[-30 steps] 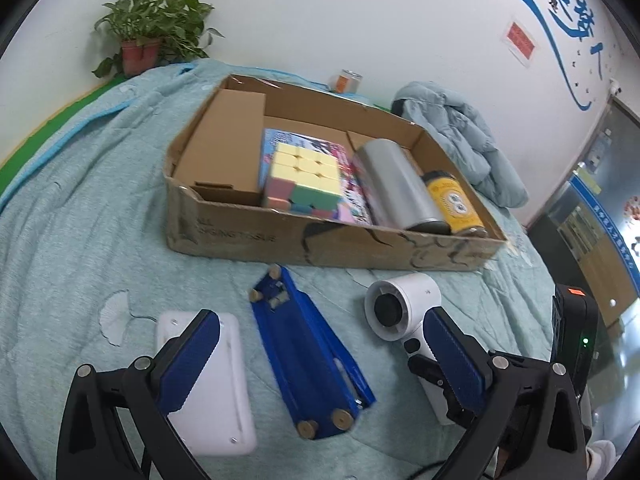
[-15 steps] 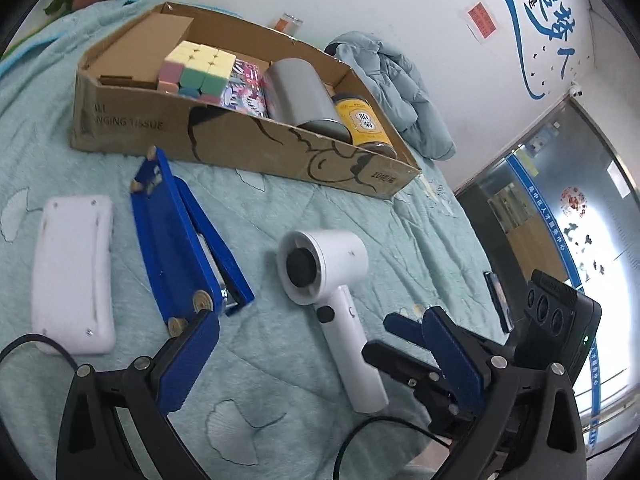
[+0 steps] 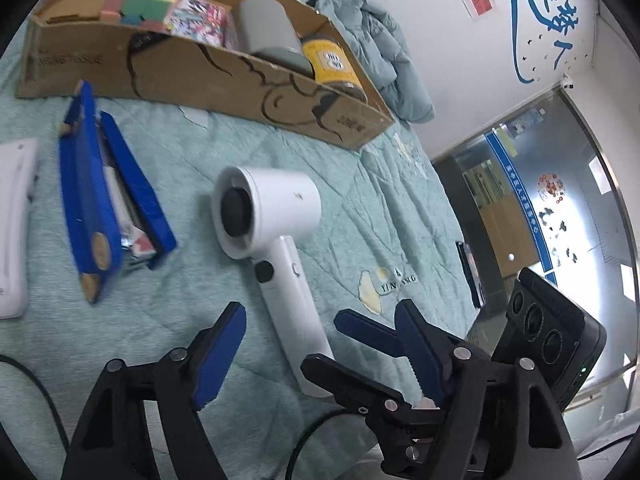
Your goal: Organize rigid objects
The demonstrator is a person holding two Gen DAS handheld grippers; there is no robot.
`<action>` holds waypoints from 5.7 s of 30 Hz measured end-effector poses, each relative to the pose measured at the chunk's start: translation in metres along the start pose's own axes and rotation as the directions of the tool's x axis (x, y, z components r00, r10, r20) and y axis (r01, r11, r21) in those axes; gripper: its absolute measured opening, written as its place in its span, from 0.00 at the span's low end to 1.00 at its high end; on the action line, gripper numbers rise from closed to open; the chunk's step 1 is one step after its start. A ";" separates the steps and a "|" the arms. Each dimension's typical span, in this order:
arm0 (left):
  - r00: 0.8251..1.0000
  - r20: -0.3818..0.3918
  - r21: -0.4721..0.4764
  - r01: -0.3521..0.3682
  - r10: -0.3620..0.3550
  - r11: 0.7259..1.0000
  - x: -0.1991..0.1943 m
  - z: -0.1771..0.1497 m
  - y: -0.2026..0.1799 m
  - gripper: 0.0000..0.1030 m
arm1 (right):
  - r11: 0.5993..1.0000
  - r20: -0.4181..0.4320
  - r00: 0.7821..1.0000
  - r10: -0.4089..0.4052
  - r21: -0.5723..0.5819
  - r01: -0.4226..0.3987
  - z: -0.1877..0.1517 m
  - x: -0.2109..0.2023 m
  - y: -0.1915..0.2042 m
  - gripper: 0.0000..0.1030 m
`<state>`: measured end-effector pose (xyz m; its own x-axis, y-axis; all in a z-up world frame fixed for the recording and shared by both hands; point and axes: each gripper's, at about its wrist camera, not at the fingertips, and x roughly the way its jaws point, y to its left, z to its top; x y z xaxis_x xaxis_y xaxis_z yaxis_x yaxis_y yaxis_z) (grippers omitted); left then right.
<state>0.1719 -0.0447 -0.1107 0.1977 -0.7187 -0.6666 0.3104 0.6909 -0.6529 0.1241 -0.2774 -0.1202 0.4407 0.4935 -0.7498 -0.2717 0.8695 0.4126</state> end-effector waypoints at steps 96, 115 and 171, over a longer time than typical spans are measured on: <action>0.917 0.242 -0.005 -0.324 0.316 0.946 -0.087 0.235 0.074 0.59 | 0.999 -0.038 0.999 -0.002 0.053 0.005 0.220 0.129 0.009 0.14; 0.736 0.467 -0.026 -0.543 0.490 0.840 -0.135 0.157 0.061 0.13 | 0.993 0.273 0.958 -0.086 -0.057 0.105 0.177 0.063 0.025 0.91; 0.941 0.193 0.014 -0.288 0.280 0.958 -0.021 0.067 0.031 0.99 | 0.826 0.118 0.879 -0.461 -0.303 0.474 0.070 0.065 -0.015 0.45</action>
<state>0.2399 -0.0132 -0.0925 0.4520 -0.4977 -0.7403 0.2531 0.8673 -0.4286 0.2172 -0.2569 -0.1389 0.6135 0.0353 -0.7889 -0.2751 0.9460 -0.1716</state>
